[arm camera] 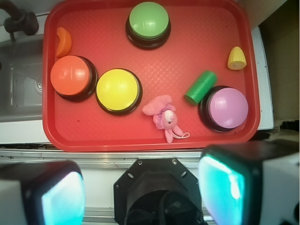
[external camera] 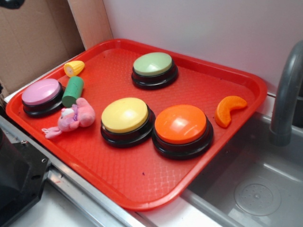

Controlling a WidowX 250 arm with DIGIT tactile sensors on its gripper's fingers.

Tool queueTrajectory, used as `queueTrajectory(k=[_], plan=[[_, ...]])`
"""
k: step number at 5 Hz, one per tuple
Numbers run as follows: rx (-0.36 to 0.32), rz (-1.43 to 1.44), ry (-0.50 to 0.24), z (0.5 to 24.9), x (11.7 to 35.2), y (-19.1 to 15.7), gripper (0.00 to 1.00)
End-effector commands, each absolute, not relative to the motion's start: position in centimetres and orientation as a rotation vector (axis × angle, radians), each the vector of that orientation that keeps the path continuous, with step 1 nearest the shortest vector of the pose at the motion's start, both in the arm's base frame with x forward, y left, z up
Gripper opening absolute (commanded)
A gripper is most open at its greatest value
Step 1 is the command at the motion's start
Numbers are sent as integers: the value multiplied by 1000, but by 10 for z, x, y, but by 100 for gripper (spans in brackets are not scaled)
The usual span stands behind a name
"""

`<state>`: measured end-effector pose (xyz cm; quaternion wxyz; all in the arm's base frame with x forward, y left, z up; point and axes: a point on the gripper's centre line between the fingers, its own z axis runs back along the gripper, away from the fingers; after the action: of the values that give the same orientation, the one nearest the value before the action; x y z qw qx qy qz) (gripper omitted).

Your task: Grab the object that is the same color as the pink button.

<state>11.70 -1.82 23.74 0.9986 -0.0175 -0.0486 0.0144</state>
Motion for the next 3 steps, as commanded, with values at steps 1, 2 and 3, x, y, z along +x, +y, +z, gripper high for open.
queueTrajectory(k=[1, 2, 3], plan=[[-35, 29, -97, 237, 117, -18, 100], [-2, -41, -116, 221, 123, -11, 100], [51, -87, -149, 198, 132, -5, 100]])
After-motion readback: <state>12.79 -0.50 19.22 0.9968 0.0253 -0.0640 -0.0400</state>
